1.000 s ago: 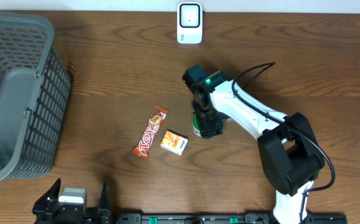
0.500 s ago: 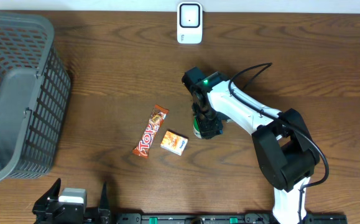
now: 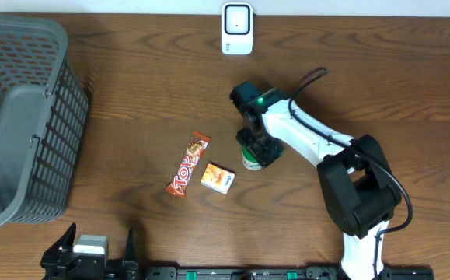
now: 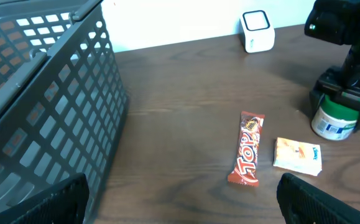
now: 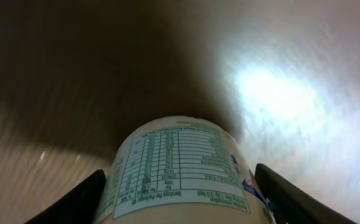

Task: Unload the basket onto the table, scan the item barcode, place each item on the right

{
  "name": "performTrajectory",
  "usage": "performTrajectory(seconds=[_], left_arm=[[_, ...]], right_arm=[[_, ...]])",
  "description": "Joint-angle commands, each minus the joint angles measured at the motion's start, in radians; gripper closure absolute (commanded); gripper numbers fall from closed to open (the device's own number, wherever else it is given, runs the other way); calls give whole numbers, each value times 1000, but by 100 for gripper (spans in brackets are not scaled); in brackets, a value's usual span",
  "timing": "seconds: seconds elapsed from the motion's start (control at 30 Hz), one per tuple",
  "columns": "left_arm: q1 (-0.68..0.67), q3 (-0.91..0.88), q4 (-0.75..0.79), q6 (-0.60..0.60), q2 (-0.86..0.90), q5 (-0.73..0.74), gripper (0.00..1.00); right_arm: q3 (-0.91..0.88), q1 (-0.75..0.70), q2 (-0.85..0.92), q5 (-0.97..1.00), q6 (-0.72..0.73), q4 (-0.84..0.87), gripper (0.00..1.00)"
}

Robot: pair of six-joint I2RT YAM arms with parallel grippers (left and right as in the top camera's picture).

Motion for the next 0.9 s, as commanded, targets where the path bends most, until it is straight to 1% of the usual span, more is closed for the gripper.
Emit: performTrajectory(seconds=[0.0,0.1,0.2,0.27,0.33,0.4,0.47,0.57,0.63,0.73,0.83,0.87], left_arm=[[-2,6,0,2,-2,-10,4],[-2,6,0,2,-2,-10,4],[-2,6,0,2,-2,-10,4],[-2,6,0,2,-2,-10,4],[-2,6,0,2,-2,-10,4],[-2,6,0,2,-2,-10,4],[-2,6,0,2,-2,-10,4],[-2,6,0,2,-2,-10,4],[-2,6,0,2,-2,-10,4],[-2,6,0,2,-2,-10,4],[-2,6,0,2,-2,-10,4],[-2,6,0,2,-2,-10,4]], right_arm=[[-7,-56,11,-60,-519,13,41],[-7,-89,11,-85,-775,10,41],[-7,-121,11,-89,-1012,1,37],[-7,-134,11,-90,-1123,-8,37],[-7,-140,11,-90,-1194,-14,38],[-7,-139,11,-91,-1222,-13,40],[-7,-135,11,-91,-1245,-13,37],[-7,-126,11,-88,-1269,-15,23],[-7,-121,11,-87,-1268,-23,10],[-7,-117,11,-87,-1246,-37,1],[-7,-117,11,-87,-1190,-57,1],[-7,-117,11,-87,-1144,-71,1]])
